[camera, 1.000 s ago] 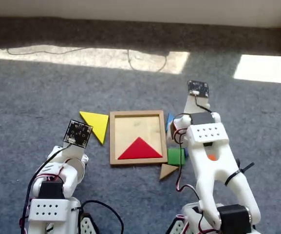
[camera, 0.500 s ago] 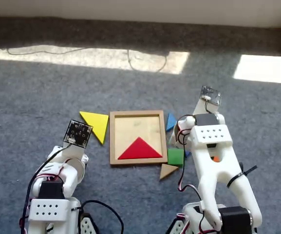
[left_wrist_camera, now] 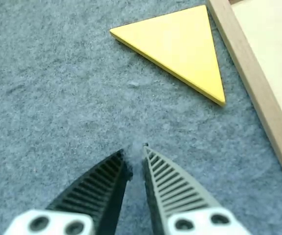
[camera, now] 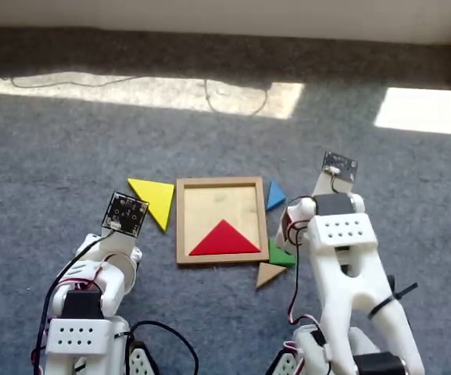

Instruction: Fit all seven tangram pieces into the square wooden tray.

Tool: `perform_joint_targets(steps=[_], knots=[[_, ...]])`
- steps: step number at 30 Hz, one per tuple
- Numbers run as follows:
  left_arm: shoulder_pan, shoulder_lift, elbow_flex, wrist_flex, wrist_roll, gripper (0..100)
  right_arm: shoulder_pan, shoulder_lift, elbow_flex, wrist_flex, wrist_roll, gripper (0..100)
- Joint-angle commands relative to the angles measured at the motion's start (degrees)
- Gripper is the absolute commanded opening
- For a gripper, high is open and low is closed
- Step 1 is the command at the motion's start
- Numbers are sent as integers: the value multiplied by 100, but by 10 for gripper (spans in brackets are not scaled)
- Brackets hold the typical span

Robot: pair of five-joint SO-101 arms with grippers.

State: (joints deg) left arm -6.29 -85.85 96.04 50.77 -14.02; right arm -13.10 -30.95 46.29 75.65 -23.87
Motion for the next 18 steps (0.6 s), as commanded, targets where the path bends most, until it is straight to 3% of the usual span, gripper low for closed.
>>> perform_joint_targets(steps=[1, 4, 7, 14, 18], knots=[[31, -48, 171, 26, 26, 50, 75, -954, -31, 338, -35, 353], [31, -48, 171, 26, 26, 50, 127, -1613, 374, 356, 0, 353], [101, -48, 163, 35, 44, 50, 163, -2211, 804, 365, 598, 353], [303, -48, 163, 44, 35, 52, 875, -3512, 1736, 356, 1275, 353], [796, -48, 163, 62, 26, 53, 936, -4066, 2149, 356, 1380, 353]])
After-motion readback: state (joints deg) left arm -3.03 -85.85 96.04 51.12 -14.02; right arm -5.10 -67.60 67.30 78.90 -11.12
